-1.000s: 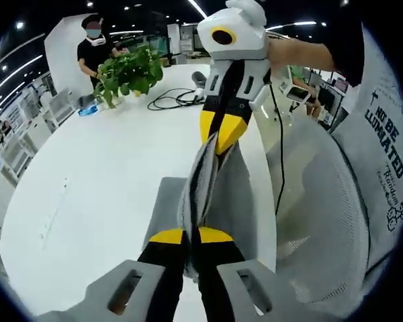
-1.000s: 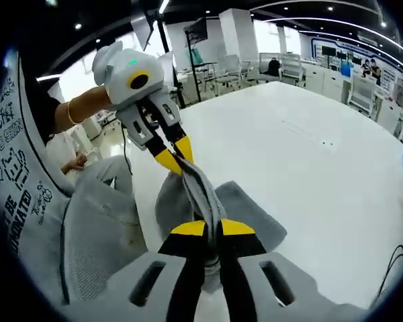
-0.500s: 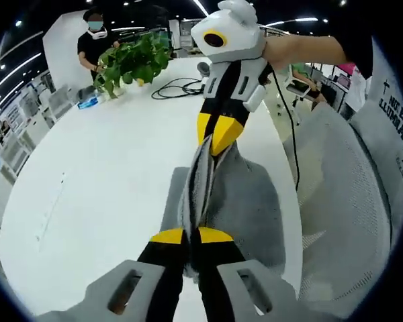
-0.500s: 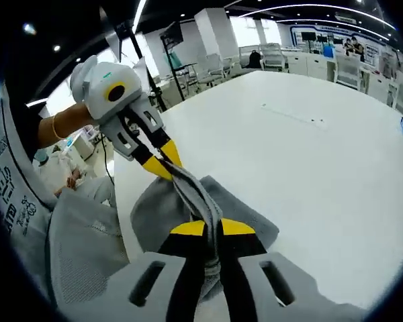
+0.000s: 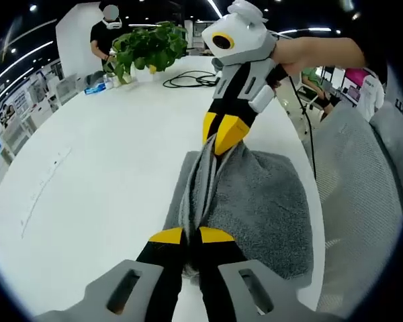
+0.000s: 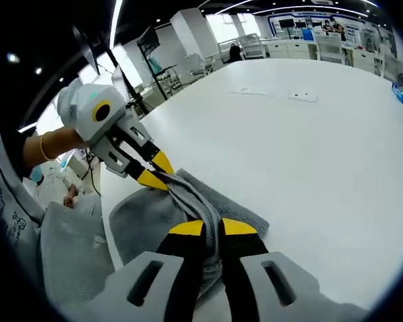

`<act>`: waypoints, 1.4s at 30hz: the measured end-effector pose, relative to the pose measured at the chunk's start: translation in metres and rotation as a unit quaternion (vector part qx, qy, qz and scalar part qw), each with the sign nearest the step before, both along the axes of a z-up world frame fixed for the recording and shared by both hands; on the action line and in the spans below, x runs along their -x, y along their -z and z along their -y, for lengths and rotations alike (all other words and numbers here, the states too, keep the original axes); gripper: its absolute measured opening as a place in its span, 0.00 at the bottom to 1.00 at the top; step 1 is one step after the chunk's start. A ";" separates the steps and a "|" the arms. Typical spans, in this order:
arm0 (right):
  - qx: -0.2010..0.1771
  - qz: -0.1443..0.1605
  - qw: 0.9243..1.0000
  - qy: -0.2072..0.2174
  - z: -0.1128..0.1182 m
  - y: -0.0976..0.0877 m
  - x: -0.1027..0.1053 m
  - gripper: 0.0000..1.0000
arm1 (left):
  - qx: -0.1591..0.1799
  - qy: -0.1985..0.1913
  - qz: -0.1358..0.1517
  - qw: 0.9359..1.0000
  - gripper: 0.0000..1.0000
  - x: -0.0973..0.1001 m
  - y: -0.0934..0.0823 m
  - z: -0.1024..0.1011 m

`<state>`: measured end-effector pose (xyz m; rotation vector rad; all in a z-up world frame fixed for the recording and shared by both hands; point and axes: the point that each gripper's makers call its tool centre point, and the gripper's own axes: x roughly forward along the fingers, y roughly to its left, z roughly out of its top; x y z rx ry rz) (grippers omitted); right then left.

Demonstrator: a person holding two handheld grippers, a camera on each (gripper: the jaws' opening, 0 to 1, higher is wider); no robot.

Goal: Fold the towel on the table until its edges align and the towel forms a compact rectangular stack.

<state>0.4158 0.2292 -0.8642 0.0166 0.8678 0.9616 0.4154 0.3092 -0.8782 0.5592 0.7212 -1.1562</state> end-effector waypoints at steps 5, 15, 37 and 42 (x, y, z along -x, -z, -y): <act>-0.004 -0.007 1.000 0.020 0.003 0.008 -0.008 0.08 | -0.025 0.000 0.035 0.999 0.09 -0.007 0.008 0.004; -0.054 -0.016 0.994 0.095 0.013 0.003 -0.022 0.10 | 0.028 -0.070 0.044 0.996 0.17 -0.031 -0.008 -0.002; -0.064 0.011 0.989 0.136 0.030 -0.029 -0.014 0.19 | 0.055 -0.141 0.077 0.985 0.30 -0.037 -0.049 -0.035; -0.059 0.012 0.990 0.127 0.035 -0.033 -0.003 0.21 | 0.036 -0.152 0.080 0.985 0.36 -0.028 -0.045 -0.048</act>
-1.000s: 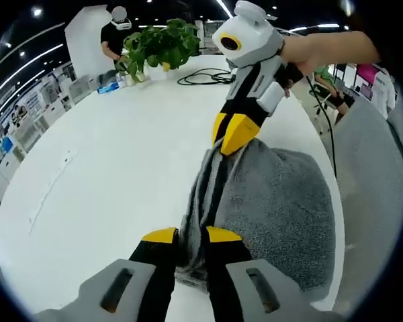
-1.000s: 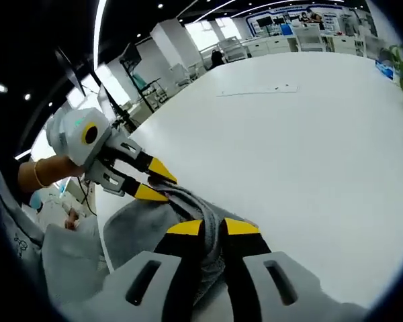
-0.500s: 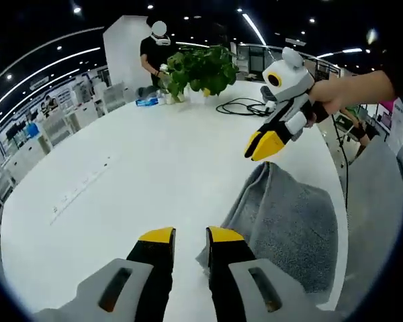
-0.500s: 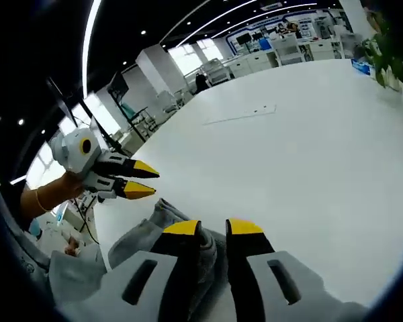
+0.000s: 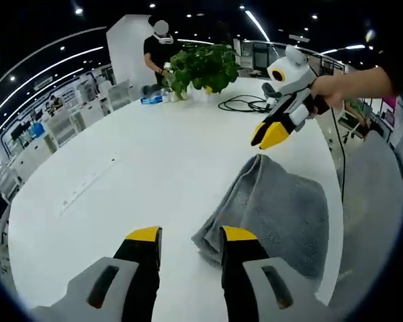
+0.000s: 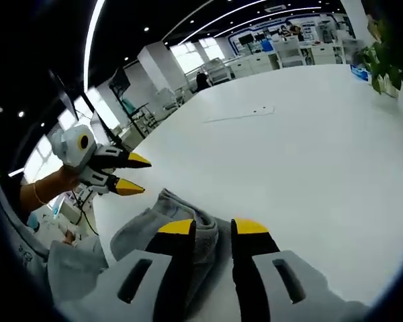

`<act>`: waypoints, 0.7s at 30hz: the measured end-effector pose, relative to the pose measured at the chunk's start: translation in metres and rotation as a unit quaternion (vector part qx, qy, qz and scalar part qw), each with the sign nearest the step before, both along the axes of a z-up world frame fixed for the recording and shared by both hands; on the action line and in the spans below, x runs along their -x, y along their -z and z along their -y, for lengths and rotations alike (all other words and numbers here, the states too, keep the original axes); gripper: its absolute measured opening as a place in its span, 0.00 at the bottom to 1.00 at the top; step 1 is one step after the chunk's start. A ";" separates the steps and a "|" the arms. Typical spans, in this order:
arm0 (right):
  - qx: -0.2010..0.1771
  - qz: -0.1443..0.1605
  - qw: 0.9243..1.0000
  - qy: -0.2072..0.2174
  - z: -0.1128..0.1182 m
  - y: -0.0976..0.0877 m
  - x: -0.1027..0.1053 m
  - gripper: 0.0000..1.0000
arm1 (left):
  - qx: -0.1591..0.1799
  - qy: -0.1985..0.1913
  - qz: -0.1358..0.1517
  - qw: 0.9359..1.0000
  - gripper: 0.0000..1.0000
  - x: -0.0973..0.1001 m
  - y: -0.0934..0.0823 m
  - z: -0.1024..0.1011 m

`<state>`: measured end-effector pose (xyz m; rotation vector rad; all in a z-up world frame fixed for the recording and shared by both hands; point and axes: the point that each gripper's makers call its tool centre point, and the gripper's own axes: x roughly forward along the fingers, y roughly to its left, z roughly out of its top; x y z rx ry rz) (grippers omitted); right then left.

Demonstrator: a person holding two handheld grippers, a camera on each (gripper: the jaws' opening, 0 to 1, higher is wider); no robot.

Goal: Fold the towel on the table until its edges align and the towel forms a compact rectangular stack.

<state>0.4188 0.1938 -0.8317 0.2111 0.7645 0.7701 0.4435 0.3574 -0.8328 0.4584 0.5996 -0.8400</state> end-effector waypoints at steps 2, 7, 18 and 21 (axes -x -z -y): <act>0.002 0.001 1.000 -0.003 0.003 0.000 0.005 0.22 | 0.003 -0.008 -0.006 1.000 0.37 0.005 0.002 -0.005; 0.001 -0.011 1.000 -0.009 0.010 0.005 0.016 0.22 | -0.003 -0.016 -0.017 1.000 0.37 0.020 0.010 -0.014; 0.035 -0.013 0.998 -0.043 0.018 0.017 0.043 0.29 | 0.015 -0.035 -0.037 0.999 0.41 0.049 0.019 -0.018; 0.045 -0.010 0.997 -0.061 0.016 0.020 0.054 0.32 | 0.023 -0.036 -0.045 0.998 0.43 0.060 0.021 -0.018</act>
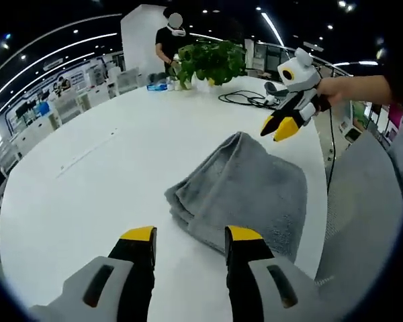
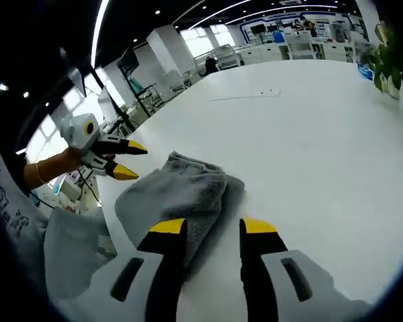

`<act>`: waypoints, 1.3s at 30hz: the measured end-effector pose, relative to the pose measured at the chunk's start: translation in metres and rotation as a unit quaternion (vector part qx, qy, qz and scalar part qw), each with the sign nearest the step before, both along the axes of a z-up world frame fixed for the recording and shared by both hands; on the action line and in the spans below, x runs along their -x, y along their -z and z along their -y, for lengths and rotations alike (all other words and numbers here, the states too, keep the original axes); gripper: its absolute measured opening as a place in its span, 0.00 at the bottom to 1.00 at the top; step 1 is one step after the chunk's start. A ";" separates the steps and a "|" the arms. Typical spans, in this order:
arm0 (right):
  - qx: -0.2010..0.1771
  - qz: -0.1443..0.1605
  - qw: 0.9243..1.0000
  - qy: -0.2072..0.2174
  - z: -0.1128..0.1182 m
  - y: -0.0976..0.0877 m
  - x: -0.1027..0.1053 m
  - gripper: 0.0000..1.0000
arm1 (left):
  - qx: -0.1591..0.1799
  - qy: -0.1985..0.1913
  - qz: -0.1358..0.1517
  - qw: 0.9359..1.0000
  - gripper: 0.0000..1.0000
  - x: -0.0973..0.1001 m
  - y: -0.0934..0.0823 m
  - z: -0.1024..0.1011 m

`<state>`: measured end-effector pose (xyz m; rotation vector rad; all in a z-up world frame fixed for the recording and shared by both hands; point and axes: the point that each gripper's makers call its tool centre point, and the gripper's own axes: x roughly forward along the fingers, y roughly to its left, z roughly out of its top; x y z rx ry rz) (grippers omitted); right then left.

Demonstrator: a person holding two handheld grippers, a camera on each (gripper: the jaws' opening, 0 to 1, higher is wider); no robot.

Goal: Fold the towel on the table until its edges align and the towel forms a compact rectangular stack.

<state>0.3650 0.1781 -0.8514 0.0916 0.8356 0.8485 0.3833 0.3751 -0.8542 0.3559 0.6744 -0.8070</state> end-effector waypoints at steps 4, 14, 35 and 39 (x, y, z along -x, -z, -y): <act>0.014 0.007 0.999 -0.028 0.000 0.004 0.009 0.34 | 0.005 -0.004 0.004 1.000 0.43 0.011 -0.002 -0.002; 0.031 0.003 0.997 -0.068 0.000 0.014 0.032 0.37 | 0.031 -0.007 -0.023 0.999 0.45 0.038 0.004 0.003; 0.067 -0.004 0.990 -0.128 -0.013 0.041 0.068 0.37 | 0.046 0.007 -0.066 0.997 0.45 0.081 0.022 0.018; 0.081 -0.001 0.986 -0.143 -0.015 0.046 0.073 0.37 | 0.040 0.018 -0.077 0.996 0.45 0.086 0.030 0.024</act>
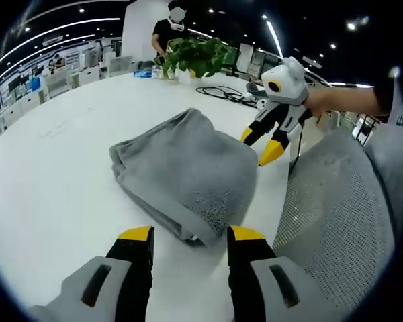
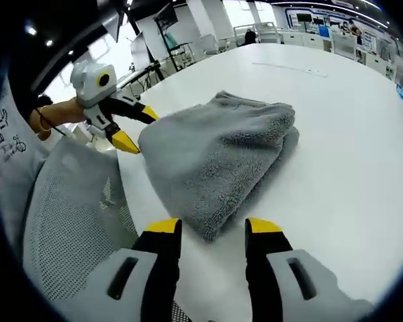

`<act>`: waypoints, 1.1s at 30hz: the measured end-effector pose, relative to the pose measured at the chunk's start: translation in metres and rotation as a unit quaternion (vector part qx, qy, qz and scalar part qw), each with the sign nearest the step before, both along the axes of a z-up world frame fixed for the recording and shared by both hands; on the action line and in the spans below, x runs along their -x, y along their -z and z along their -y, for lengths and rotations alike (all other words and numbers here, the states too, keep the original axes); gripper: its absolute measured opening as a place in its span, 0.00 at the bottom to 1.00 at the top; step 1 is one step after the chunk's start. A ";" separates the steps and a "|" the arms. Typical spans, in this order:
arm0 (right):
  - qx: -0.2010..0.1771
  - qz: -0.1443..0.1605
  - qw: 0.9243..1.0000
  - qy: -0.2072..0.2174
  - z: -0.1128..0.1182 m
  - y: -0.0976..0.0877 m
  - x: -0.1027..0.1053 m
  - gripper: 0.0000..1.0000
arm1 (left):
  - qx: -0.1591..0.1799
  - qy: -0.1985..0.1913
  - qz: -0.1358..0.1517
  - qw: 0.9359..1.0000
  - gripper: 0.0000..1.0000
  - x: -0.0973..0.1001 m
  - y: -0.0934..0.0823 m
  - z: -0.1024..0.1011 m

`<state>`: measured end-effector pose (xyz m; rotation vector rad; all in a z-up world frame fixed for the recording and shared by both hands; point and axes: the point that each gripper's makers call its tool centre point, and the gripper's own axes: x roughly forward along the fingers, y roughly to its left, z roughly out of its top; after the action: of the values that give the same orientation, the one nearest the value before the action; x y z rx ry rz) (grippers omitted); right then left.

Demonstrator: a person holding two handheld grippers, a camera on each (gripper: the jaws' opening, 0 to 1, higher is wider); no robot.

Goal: Fold the towel on the table until its edges align and the towel forms a compact rectangular stack.

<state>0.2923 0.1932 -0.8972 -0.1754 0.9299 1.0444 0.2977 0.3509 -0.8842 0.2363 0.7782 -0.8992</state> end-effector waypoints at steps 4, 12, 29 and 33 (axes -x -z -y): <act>0.012 0.006 1.000 -0.013 -0.003 0.003 0.001 0.37 | 0.001 0.004 -0.002 1.000 0.45 -0.001 0.004 0.005; 0.034 0.033 0.998 -0.035 -0.007 0.006 0.000 0.37 | 0.001 0.011 -0.014 1.000 0.44 -0.004 0.012 0.011; 0.030 0.041 0.999 -0.013 -0.011 0.011 -0.020 0.32 | -0.006 0.008 -0.023 1.000 0.36 -0.020 0.025 0.011; 0.031 0.044 0.998 -0.012 -0.012 0.011 -0.030 0.32 | -0.007 0.006 -0.020 1.000 0.36 -0.030 0.025 0.011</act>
<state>0.3225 0.2047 -0.9087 -0.2828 0.8827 1.0234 0.3281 0.3399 -0.9093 0.2357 0.8207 -0.9120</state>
